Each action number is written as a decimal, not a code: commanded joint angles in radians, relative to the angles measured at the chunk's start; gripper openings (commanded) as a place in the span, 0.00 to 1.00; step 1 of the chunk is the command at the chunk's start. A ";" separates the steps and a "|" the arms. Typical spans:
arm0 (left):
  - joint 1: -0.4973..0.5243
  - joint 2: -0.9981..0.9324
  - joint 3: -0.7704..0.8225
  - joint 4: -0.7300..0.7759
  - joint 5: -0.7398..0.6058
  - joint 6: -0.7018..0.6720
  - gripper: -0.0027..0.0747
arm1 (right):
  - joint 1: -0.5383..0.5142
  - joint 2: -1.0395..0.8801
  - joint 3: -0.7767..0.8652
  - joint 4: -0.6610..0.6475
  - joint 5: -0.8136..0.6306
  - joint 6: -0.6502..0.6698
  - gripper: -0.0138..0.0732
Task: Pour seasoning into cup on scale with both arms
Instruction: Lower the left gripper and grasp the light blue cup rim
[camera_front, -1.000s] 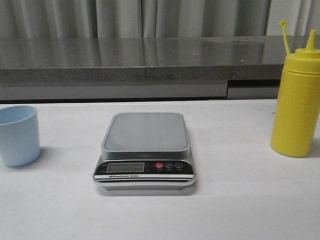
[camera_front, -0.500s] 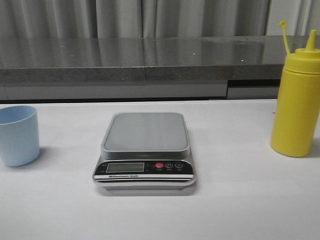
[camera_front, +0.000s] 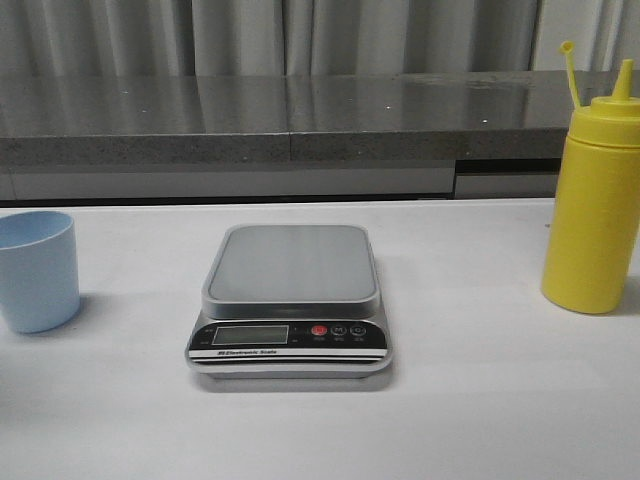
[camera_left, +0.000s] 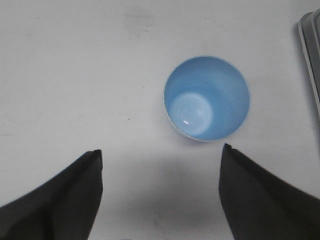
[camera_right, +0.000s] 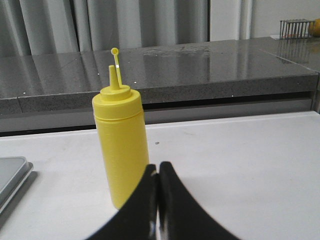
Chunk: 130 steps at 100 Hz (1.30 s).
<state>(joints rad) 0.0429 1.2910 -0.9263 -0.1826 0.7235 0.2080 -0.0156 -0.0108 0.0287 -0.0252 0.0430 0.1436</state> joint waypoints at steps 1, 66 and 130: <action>0.002 0.050 -0.077 -0.042 0.023 0.000 0.65 | 0.000 -0.018 -0.019 -0.013 -0.074 -0.005 0.08; 0.002 0.434 -0.356 -0.053 0.134 0.000 0.63 | 0.000 -0.018 -0.019 -0.013 -0.074 -0.005 0.08; 0.000 0.509 -0.392 -0.075 0.148 0.000 0.21 | 0.000 -0.018 -0.019 -0.013 -0.074 -0.005 0.08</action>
<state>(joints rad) 0.0429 1.8450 -1.2884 -0.2216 0.8865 0.2080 -0.0156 -0.0108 0.0287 -0.0252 0.0430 0.1436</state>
